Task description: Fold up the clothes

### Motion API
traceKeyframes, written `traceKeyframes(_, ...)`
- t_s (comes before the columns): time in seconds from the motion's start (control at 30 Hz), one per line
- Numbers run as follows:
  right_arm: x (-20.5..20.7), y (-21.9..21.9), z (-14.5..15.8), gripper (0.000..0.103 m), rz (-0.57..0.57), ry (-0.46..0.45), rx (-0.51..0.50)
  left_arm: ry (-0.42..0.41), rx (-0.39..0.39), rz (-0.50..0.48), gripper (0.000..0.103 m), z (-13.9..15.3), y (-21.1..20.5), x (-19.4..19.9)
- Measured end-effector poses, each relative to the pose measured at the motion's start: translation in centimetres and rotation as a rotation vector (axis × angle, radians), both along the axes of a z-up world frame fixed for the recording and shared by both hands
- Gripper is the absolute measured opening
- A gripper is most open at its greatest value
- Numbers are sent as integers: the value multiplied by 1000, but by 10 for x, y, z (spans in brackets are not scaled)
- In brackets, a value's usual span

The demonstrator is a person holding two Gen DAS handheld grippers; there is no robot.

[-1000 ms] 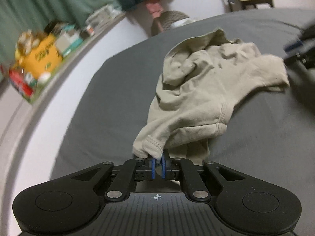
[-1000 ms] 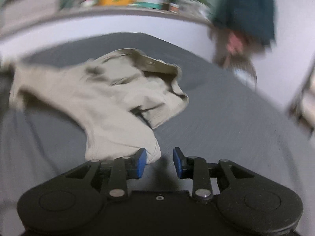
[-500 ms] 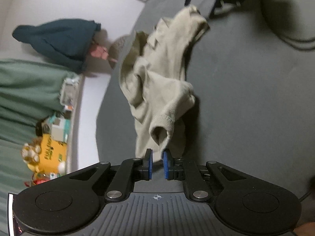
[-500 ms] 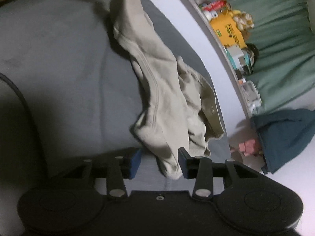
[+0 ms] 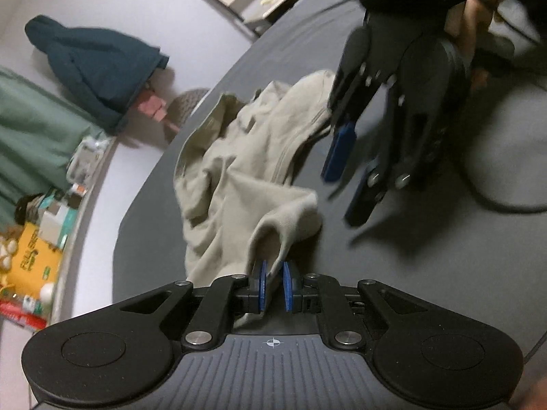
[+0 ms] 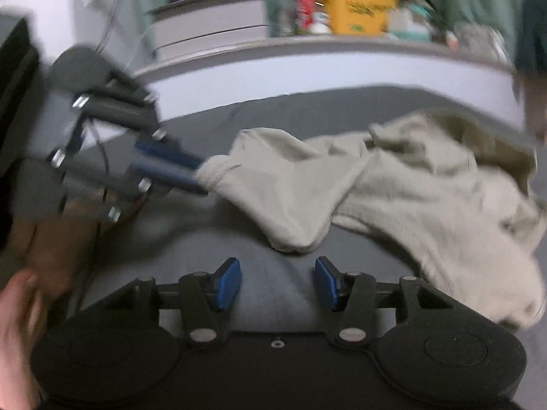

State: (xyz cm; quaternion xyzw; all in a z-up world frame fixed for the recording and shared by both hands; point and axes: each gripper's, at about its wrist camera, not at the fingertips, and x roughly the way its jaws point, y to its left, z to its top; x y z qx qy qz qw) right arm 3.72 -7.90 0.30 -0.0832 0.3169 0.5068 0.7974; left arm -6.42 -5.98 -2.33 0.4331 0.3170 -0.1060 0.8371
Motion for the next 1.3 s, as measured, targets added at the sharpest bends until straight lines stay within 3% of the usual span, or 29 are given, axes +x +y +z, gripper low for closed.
traceKeyframes(0.07, 5, -4, -2, 48, -24, 28, 22, -14, -78, 13, 11, 7, 2, 4)
traceKeyframes(0.13, 8, -8, -1, 48, -32, 52, 54, -31, -166, 31, 3, 16, 5, 9)
traceKeyframes(0.27, 10, -15, -1, 48, -53, 125, 144, -50, -468, 135, 3, 42, 32, 11)
traceKeyframes(0.37, 19, -21, -6, 49, -70, 242, 245, -61, -677, 217, 3, 53, 60, 8)
traceKeyframes(0.53, 38, -39, -14, 49, -69, 470, 501, -135, -777, 138, 3, 67, 66, -4)
traceKeyframes(0.6, 42, -46, -17, 49, -73, 523, 602, -150, -791, 115, 3, 70, 65, -7)
traceKeyframes(0.7, 41, -58, -14, 49, -76, 498, 733, -156, -790, 124, 3, 70, 66, -6)
traceKeyframes(0.8, 40, -64, -4, 49, -52, 438, 783, -165, -776, 121, 3, 70, 66, -8)
traceKeyframes(0.87, 41, -64, -2, 44, -38, 448, 795, -170, -759, 112, 3, 73, 64, -11)
traceKeyframes(0.93, 42, -62, -3, 28, -20, 464, 808, -173, -721, 103, 3, 73, 60, -13)
traceKeyframes(1.0, 41, -64, -3, 23, -16, 474, 825, -180, -674, 98, 3, 74, 57, -15)
traceKeyframes(1.1, 44, -67, -3, 7, -21, 485, 857, -199, -581, 102, 3, 76, 52, -20)
traceKeyframes(1.2, 42, -67, 0, 5, -10, 459, 853, -207, -507, 119, 3, 75, 48, -23)
traceKeyframes(1.3, 41, -67, 0, 5, -1, 459, 855, -199, -368, 157, 3, 70, 41, -20)
